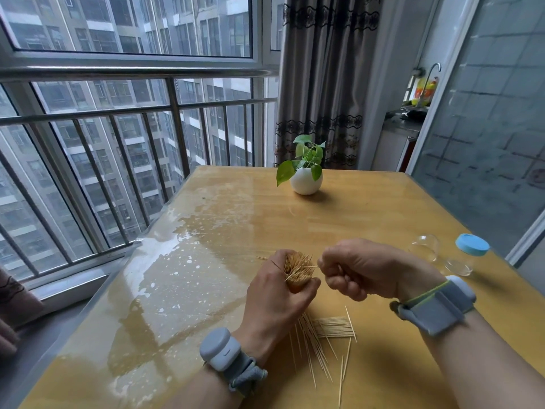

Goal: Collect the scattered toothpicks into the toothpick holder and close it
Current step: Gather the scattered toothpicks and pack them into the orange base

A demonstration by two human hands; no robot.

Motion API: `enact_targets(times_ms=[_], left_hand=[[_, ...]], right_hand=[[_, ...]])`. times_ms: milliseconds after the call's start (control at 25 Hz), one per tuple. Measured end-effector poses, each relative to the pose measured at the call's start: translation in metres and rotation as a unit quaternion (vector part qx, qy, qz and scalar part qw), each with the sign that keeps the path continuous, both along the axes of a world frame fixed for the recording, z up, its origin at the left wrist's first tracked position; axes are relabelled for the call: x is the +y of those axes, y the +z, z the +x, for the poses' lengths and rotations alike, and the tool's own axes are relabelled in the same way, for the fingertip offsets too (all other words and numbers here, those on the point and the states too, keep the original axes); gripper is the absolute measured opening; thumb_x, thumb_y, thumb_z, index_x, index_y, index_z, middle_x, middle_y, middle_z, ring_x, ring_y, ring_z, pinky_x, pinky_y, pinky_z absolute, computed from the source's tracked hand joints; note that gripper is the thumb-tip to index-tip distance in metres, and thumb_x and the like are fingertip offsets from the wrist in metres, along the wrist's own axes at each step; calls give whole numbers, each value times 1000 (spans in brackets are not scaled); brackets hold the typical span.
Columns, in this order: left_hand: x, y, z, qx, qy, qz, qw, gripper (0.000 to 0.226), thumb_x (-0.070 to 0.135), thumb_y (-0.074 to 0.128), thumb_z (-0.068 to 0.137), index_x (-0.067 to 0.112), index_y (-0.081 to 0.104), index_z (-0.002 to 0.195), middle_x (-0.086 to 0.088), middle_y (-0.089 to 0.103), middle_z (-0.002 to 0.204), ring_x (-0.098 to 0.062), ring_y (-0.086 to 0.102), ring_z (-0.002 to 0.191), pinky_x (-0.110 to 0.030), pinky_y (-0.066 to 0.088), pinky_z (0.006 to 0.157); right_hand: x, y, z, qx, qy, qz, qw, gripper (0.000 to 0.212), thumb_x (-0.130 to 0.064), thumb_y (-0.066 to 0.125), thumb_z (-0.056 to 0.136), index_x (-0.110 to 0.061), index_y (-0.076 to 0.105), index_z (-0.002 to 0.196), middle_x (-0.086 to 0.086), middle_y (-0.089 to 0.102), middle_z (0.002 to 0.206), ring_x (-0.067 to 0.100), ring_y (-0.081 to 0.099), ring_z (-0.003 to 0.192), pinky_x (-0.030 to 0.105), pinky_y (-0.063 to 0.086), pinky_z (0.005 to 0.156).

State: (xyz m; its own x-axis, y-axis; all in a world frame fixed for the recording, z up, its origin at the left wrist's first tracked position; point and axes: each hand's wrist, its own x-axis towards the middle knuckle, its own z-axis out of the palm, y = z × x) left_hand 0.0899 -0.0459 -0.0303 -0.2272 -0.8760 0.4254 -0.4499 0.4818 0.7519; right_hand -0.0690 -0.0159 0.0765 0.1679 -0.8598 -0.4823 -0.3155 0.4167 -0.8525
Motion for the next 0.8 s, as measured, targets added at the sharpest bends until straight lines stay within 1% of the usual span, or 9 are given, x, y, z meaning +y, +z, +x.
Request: enact_targets(times_ms=[120,200,240,280,360,440,640,720,800], left_hand=[[1,1,0,6,-10,-3,1000,37,51,71,72,38,53,102,14,64,88,-5,61,80,-26,51,69],[0,1,1,8,-8,0,1000,38,52,71,73,35,55,103,13,65,88,-6,62,81,-26,51,70],[0,0,1,8,-6,0,1000,38,52,70,73,34,55,103,12,65,88,-5,62,81,-25,50,71],[0,0,1,9,-2,0,1000,37,52,70,74,34,55,103,12,65,88,-5,62,80,-22,49,69],[0,3,2,6,1,0,1000,32,49,69,77,35,53,101,12,64,86,-3,60,77,-12,42,63],[0,5,4,0,-8,3,1000,27,40,67,77,36,52,99,15,61,86,1,56,73,-9,38,59],[3,7,7,-5,-5,6,1000,24,28,64,79,38,45,88,18,53,78,6,52,69,-10,40,60],[3,8,7,-4,-5,4,1000,24,29,63,80,39,43,87,18,53,78,5,52,70,-11,40,59],[2,8,6,1,-5,2,1000,23,35,65,80,39,45,91,16,56,83,1,54,72,-12,40,59]], right_hand=[[-6,-9,3,41,-16,-9,999,37,-24,58,93,-21,44,59,-1,43,53,9,34,41,20,27,38],[-7,-17,6,80,-59,-133,986,34,-33,63,94,-16,51,67,-2,46,57,11,38,47,24,31,42],[-6,-20,6,122,-74,-247,958,31,-34,65,92,-15,54,71,-7,48,61,9,41,51,24,35,47],[-5,-23,6,179,-66,-373,908,26,-33,67,91,-17,56,74,-12,50,64,5,44,56,20,37,54],[0,-24,13,276,37,-526,804,13,-33,66,85,-22,61,81,-17,50,75,4,47,71,15,37,66],[1,-29,24,362,132,-547,743,22,-40,59,79,-22,66,88,-10,49,83,10,46,80,19,37,72],[-9,-38,33,444,158,-584,661,25,-39,52,77,-18,65,81,-1,54,78,22,52,75,34,48,64],[-11,-37,33,439,158,-598,651,22,-35,52,81,-17,65,83,1,56,77,23,53,75,35,48,65],[-10,-36,32,396,138,-596,685,22,-35,55,85,-17,69,85,-1,59,78,20,53,76,30,45,70]])
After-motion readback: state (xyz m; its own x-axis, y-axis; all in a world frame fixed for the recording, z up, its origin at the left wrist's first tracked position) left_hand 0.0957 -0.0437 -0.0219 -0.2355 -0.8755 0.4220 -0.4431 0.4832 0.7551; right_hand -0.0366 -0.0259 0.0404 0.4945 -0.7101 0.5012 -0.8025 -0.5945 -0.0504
